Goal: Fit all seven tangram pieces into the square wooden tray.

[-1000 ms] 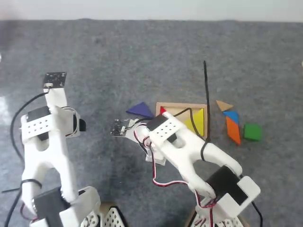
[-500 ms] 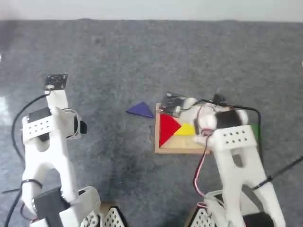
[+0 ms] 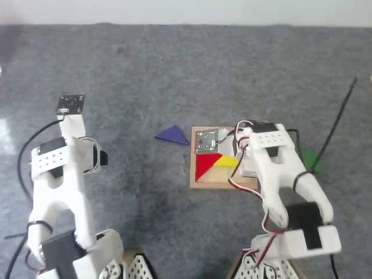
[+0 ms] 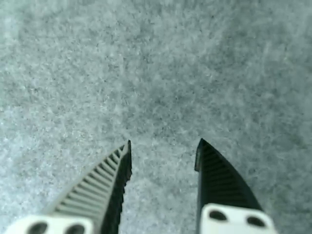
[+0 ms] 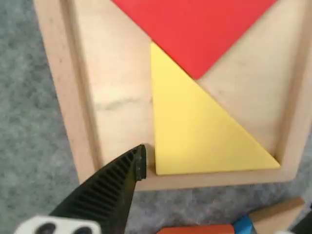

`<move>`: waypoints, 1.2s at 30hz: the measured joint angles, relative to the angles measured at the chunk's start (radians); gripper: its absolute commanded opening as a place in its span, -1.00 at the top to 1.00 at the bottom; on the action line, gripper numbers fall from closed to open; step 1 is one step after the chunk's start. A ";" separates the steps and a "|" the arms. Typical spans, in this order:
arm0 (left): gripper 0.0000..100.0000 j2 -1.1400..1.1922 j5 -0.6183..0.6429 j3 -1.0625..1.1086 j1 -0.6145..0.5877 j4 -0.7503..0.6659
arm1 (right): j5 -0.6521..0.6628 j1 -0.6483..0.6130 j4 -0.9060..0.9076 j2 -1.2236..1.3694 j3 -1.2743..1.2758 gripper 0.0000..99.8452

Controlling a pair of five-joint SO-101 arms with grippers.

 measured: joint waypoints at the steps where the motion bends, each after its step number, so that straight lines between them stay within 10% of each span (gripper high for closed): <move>1: 0.58 0.000 0.000 0.000 0.000 0.000 | 0.000 0.000 -0.008 0.000 0.000 -0.03; 6: 0.58 0.000 0.000 0.003 0.000 0.000 | 0.005 0.000 -0.040 0.000 0.000 -0.18; 23: 0.58 0.000 0.000 0.003 0.000 0.000 | 0.150 -0.057 -0.028 0.057 -0.015 0.22; 36: 0.58 0.000 0.000 0.003 0.000 0.000 | -0.041 -0.051 -0.021 0.057 -0.021 0.60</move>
